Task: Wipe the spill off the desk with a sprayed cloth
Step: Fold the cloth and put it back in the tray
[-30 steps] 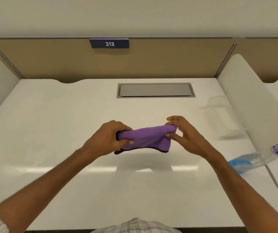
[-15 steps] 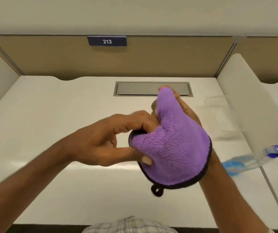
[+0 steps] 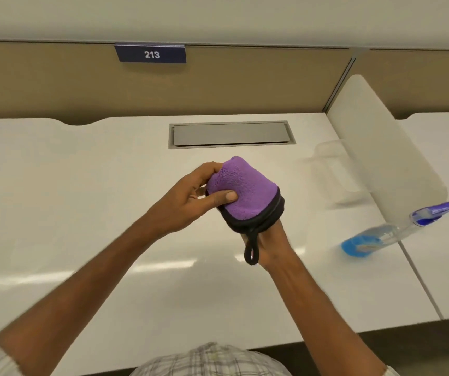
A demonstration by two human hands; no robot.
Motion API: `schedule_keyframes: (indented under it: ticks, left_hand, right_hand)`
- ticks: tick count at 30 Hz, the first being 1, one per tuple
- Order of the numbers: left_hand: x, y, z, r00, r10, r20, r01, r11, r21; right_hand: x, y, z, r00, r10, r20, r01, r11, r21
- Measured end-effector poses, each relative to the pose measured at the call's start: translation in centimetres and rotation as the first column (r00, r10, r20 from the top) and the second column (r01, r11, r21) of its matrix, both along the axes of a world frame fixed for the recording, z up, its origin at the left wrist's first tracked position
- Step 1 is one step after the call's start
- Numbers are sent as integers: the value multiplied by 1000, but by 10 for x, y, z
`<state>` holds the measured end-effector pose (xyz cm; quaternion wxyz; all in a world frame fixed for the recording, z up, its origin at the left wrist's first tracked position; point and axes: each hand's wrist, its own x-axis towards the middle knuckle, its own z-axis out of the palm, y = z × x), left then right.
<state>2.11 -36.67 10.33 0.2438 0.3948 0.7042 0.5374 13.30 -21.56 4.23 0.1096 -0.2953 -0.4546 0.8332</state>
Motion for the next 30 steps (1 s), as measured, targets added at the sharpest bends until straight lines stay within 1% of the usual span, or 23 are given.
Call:
schedule_keyframes:
  ticks: [1,3,4,6,9,12,14,17,19,22,26,28,30]
  left_hand:
    - [-4,-1,-5,999,31,12,-31,999,-15]
    - [-10,-1,-15,996,92,9,-91,994,-57]
    - [-12,0,-19,993,113,28,-111,991,-76]
    - [-12,3,-26,991,115,67,-108,989,-98]
    - [-9,12,-39,995,78,68,-69,990,-120]
    - [-3,33,-49,999,20,33,-14,985,-175]
    - [3,53,-53,997,0,73,13,986,-169]
    - [8,90,-53,991,-11,134,31,988,-150]
    - [8,123,-52,983,-12,183,39,988,-147]
    - [4,183,-48,953,4,304,36,991,-127]
    - [-11,268,-45,930,26,368,13,995,-104]
    - [-19,307,-48,931,15,364,25,994,-103]
    - [-28,343,-54,954,18,298,21,992,-127]
  right_hand:
    - [2,-3,1,1000,-27,-9,27,1000,17]
    - [9,-6,3,999,-29,-17,29,999,34]
    - [13,-7,2,999,-45,-24,46,996,77]
    - [18,-13,4,997,-71,-36,77,972,224]
    - [21,-20,5,988,-155,-15,146,884,444]
    - [25,-20,2,960,-280,-29,248,793,557]
    - [25,-12,1,943,-333,-24,280,748,602]
    - [23,21,-1,899,-438,4,339,700,628]
    - [19,54,2,854,-519,-12,407,654,638]
    - [7,109,9,797,-601,-63,487,577,656]
    - [-16,188,10,720,-688,-89,531,465,708]
    - [-27,226,4,700,-710,-75,518,433,738]
    - [-39,259,-5,697,-714,-62,492,413,766]
